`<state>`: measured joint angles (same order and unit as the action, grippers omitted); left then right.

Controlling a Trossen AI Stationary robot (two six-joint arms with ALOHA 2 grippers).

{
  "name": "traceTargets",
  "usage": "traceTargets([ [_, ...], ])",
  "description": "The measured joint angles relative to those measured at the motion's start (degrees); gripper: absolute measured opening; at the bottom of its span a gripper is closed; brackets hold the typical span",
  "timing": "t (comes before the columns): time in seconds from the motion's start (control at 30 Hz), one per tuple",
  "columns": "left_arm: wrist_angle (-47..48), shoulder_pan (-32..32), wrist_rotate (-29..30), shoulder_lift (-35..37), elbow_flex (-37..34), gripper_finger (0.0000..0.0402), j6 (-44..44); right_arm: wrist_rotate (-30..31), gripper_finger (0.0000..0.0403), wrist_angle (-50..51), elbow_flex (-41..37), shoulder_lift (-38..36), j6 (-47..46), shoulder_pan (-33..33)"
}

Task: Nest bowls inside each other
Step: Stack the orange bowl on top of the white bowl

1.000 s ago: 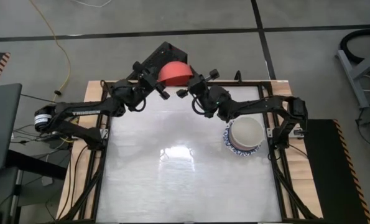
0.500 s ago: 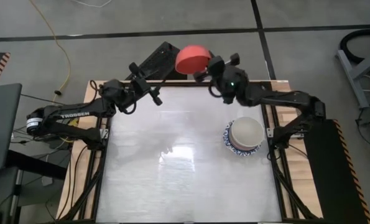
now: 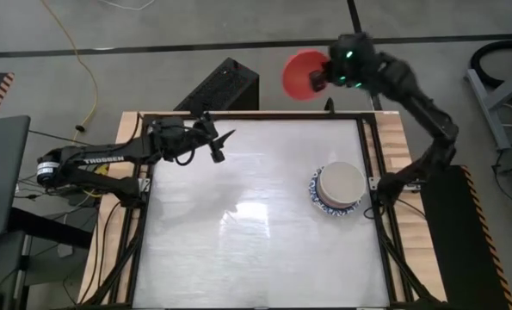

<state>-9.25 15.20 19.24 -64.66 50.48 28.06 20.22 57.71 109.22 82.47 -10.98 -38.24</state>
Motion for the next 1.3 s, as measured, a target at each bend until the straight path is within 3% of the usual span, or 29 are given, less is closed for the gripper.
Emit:
traceTargets([
  [0.13,3.2,-1.1,-2.5,0.0,0.0,0.0204,-2.3,-13.6,0.0006,12.0,1.1,-1.1,-3.1,-9.9],
  [0.33,6.7,-2.9,-7.7,0.0,0.0,0.0204,-5.6,-25.0,0.0006,32.1,1.1,-1.3,-2.5,-18.8],
  [0.5,8.4,-4.5,-8.4,0.0,0.0,0.0204,-7.6,-35.8,0.0006,32.3,-2.3,-4.1,0.6,-18.8],
  [0.67,11.6,-6.3,-8.5,0.0,0.0,0.0204,-9.2,-36.6,0.0006,32.2,-9.5,-8.1,-0.3,-16.3],
  [1.0,14.7,-9.3,-8.5,0.0,0.0,0.0204,-9.3,-38.5,0.0006,32.3,-31.8,-22.9,-4.5,-15.8],
  [1.3,14.9,-9.8,-8.6,0.0,0.0,0.0204,-11.4,-40.7,0.0006,32.3,-41.2,-33.4,-9.2,-14.7],
])
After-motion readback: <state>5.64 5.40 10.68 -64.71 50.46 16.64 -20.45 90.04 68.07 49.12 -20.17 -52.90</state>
